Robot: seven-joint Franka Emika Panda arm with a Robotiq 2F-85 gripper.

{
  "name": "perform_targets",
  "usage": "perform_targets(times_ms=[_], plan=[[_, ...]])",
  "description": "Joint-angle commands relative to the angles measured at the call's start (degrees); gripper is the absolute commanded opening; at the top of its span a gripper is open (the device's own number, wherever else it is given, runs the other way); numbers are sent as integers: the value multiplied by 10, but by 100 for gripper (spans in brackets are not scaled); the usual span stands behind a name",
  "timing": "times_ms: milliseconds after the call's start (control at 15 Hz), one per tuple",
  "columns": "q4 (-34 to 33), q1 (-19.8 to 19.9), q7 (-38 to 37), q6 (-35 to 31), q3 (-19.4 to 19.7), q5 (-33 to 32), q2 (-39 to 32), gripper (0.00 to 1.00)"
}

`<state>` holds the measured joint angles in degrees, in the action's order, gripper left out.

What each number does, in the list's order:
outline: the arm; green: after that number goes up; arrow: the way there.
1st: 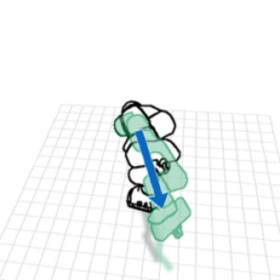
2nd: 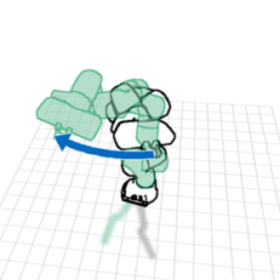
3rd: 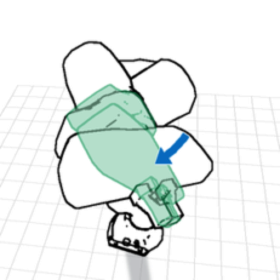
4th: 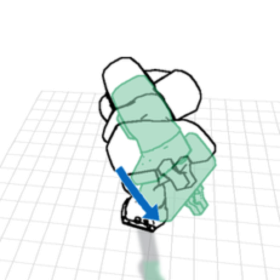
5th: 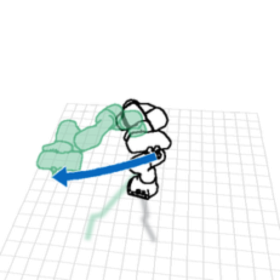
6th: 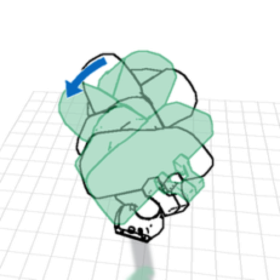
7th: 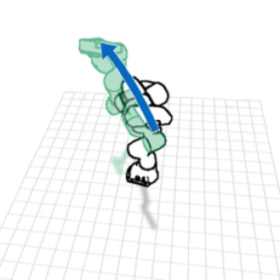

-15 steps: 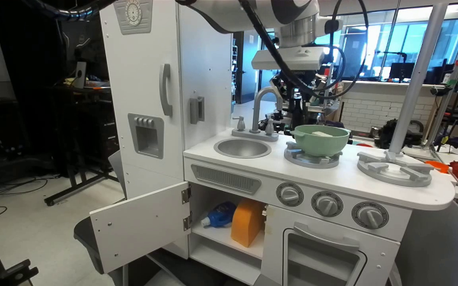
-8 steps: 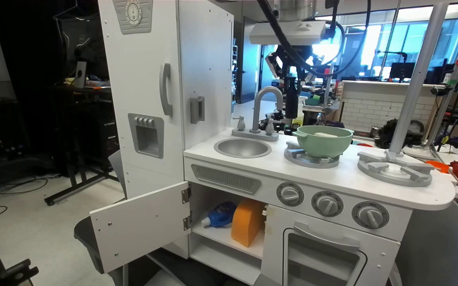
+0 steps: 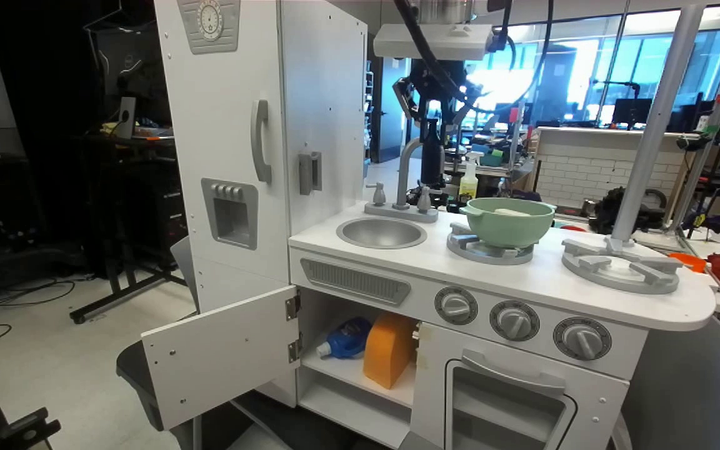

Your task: Put the orange object inside the cupboard

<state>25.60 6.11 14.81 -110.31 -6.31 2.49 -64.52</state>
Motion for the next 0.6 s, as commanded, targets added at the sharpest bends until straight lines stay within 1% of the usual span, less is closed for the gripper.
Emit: perform_targets(times_ms=[0, 200, 533], plan=[[19, 10, 39, 53, 0, 12, 16, 8], [-3, 13, 60, 95, 3, 8, 1, 8], [6, 18, 109, 170, 4, 4, 9, 8]])
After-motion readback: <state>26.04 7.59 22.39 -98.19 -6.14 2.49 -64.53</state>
